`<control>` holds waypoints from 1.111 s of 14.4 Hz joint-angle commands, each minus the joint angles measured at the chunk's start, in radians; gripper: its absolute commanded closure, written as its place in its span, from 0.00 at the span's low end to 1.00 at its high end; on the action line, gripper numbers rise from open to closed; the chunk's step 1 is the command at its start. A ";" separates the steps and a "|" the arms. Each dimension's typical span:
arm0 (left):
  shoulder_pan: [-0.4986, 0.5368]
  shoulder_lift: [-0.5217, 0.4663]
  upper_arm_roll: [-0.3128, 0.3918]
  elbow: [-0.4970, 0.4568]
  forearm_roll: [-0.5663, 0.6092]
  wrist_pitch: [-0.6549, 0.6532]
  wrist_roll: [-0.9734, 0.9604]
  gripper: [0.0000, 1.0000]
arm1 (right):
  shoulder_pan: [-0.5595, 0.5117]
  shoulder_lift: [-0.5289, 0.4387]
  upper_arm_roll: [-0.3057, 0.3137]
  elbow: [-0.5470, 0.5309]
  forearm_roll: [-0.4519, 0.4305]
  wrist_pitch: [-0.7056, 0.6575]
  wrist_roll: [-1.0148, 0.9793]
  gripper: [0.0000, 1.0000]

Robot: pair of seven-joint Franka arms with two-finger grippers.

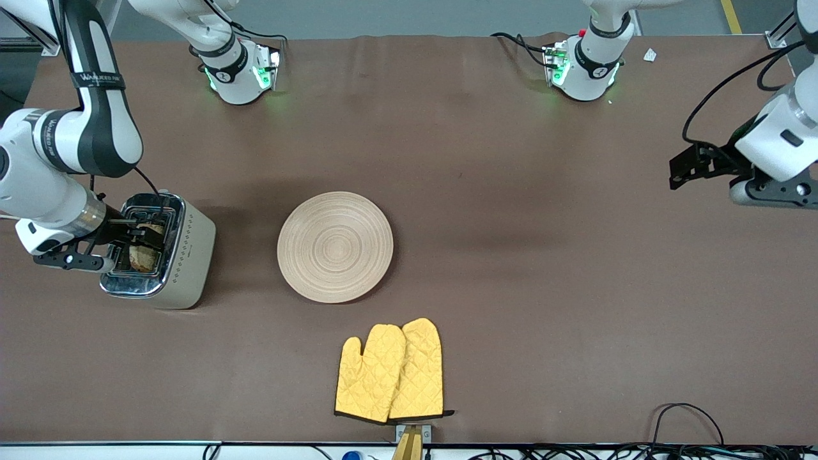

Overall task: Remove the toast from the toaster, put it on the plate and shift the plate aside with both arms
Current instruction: 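Grasp the toast slice with the right gripper while the left gripper advances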

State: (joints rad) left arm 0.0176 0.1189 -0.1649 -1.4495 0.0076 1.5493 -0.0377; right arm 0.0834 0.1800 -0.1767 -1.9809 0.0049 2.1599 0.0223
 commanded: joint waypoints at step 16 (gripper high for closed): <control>-0.011 0.174 -0.004 0.020 -0.121 0.173 0.001 0.00 | -0.034 -0.025 0.016 0.014 0.024 -0.100 -0.015 1.00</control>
State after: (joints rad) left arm 0.0071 0.2646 -0.1681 -1.4482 -0.0978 1.6990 -0.0378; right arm 0.0552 0.1761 -0.1699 -1.9688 0.0107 2.0732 0.0190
